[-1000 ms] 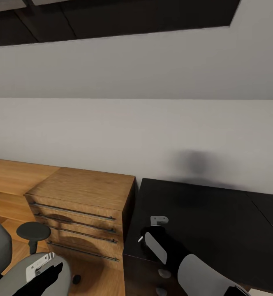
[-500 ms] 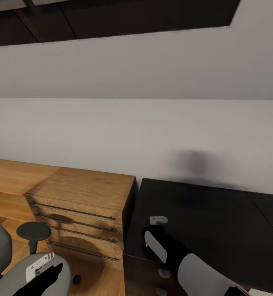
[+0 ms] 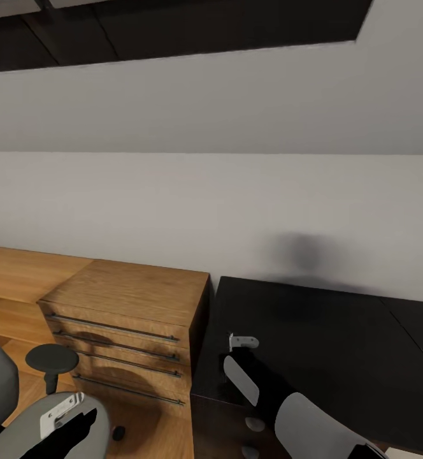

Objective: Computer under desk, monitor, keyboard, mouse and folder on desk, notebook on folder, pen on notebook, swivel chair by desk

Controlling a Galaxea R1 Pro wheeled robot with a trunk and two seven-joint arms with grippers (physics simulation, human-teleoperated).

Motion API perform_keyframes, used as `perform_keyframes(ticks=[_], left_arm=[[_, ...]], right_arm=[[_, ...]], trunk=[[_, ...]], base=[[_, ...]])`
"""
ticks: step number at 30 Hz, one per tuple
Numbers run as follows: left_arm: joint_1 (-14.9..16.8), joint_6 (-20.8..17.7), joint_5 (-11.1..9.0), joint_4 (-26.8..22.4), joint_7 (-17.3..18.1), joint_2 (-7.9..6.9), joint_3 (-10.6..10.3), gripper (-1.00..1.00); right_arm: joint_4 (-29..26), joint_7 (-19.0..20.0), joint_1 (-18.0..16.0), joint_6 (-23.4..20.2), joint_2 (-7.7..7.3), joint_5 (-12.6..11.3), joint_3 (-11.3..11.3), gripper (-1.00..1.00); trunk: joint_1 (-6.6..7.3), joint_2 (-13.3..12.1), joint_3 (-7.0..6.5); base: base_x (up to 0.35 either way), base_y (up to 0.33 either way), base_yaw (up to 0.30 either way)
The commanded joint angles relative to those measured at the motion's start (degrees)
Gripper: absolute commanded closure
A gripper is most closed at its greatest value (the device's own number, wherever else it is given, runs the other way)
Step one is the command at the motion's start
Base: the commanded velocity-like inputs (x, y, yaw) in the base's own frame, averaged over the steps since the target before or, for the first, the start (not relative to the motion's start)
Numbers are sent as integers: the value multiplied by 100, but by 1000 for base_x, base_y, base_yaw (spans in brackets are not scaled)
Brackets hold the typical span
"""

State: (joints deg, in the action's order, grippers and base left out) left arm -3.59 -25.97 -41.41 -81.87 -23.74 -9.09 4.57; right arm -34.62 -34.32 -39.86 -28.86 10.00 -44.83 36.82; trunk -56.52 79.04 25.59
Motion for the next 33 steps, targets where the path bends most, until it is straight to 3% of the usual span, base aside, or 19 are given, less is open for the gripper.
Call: perform_keyframes(ticks=[1, 16, 31, 33], left_arm=[[-1, -13, -60, -13, -43, -3, 0, -100], [-1, -13, -53, 40, -43, -5, 0, -100], [-1, -13, -43, 59, -51, 0, -6, -100], [-1, -11, -43, 79, -60, 0, -104, -100]], right_arm=[[171, -46, -3, -23, 0, -174, 19, 100], [167, -48, -4, -24, 0, -167, 19, 100], [118, -53, -2, -16, 0, -154, 22, 100], [-111, -78, -1, 7, 0, -129, 12, 100]], trunk=[[-1, 3, 7], [-1, 3, 7], [329, -599, -262], [373, -679, -298]], base=[[0, 0, 0], [0, 0, 0], [0, 0, 0], [0, 0, 0]])
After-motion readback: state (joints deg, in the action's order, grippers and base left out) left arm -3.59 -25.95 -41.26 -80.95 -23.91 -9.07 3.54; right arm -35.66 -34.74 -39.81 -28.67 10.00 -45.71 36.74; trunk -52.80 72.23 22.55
